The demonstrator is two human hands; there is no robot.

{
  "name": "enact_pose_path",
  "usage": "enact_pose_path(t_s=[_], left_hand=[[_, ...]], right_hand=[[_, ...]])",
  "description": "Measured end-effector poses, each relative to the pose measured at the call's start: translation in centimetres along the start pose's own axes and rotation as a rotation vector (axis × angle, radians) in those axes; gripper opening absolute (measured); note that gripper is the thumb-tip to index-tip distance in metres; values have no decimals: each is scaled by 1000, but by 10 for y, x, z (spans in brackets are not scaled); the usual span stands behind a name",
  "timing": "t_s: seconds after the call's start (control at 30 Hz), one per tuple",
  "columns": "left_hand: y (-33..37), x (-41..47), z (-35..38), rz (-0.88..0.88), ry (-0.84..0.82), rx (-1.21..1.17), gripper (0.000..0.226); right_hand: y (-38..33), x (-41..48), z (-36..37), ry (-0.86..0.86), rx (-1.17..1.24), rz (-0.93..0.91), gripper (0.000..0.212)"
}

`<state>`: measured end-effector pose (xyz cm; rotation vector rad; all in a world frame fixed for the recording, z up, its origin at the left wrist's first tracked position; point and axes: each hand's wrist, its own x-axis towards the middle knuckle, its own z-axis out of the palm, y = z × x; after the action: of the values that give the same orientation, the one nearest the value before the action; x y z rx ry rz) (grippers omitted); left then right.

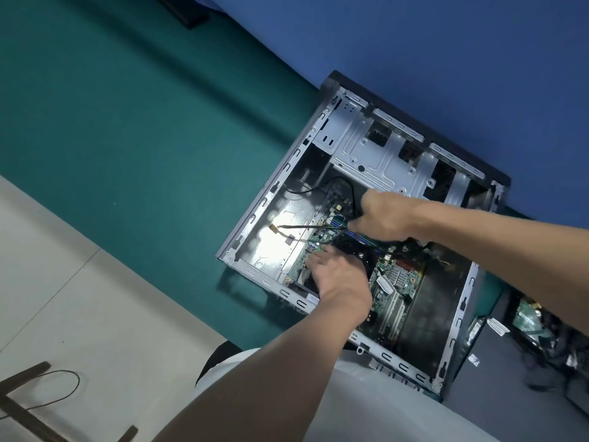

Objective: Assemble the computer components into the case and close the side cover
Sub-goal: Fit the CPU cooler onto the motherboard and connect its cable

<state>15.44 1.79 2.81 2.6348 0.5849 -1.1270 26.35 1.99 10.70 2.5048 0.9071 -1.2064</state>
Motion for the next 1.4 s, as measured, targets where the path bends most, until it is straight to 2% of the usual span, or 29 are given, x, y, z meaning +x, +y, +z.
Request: enact_pose_path(t_s=[0.03,0.13,0.17,0.2,0.27,0.33,0.4,0.5,0.63,0.7,0.77,0.83,0.9,0.97,1.07,1.13,1.2,1.33,1.4], left_hand=[[0,0,0,-11,-4,20,76],[-1,-1,0,-26,-11,51,73],[-1,-1,1,-20,-14,59,69],[-1,0,2,-15,-16,65,65],[-1,2,2,-8,-4,58,59],[-1,4,3,-12,32,16,66],[-1,4,3,-21,66,-19,79],[-2,2,1,-30,88,35,95],[1,8,6,-21,68,40,92],[2,10,7,-28,70,30,85],[1,10,8,-16,70,47,77],[0,9,10,1,67,82,70],[0,9,10,-3,82,89,77],[1,7,8,-31,108,82,94],[2,6,7,-49,90,70,101],[3,9,9,-50,83,51,93],[2,11,10,-38,80,11,84],[3,7,6,-64,95,20,101],[3,7,6,-58,115,39,101]], right_hand=[[-1,-3,2,21,-146,-99,21],[-2,-8,11,277,-642,-441,11],[-2,-7,13,310,-717,-505,12],[-2,-7,16,320,-707,-506,17],[-8,-6,20,328,-463,-335,27],[-16,-1,19,316,-156,-99,33],[-23,2,13,239,-58,-21,31],[-32,-6,4,107,-144,-71,5],[-31,-16,9,325,-591,-322,17],[-27,-17,14,368,-576,-365,20],[-22,-15,15,393,-378,-227,19],[-19,-10,13,387,-147,-57,28],[-22,-6,11,337,-91,-1,26],[-27,-6,9,247,-195,-36,5],[-29,-12,6,210,-459,-196,19],[-29,-16,5,275,-616,-352,13],[-29,-17,10,336,-549,-385,10],[-27,-10,14,391,-111,-103,23],[-31,-7,12,329,-67,-28,22]])
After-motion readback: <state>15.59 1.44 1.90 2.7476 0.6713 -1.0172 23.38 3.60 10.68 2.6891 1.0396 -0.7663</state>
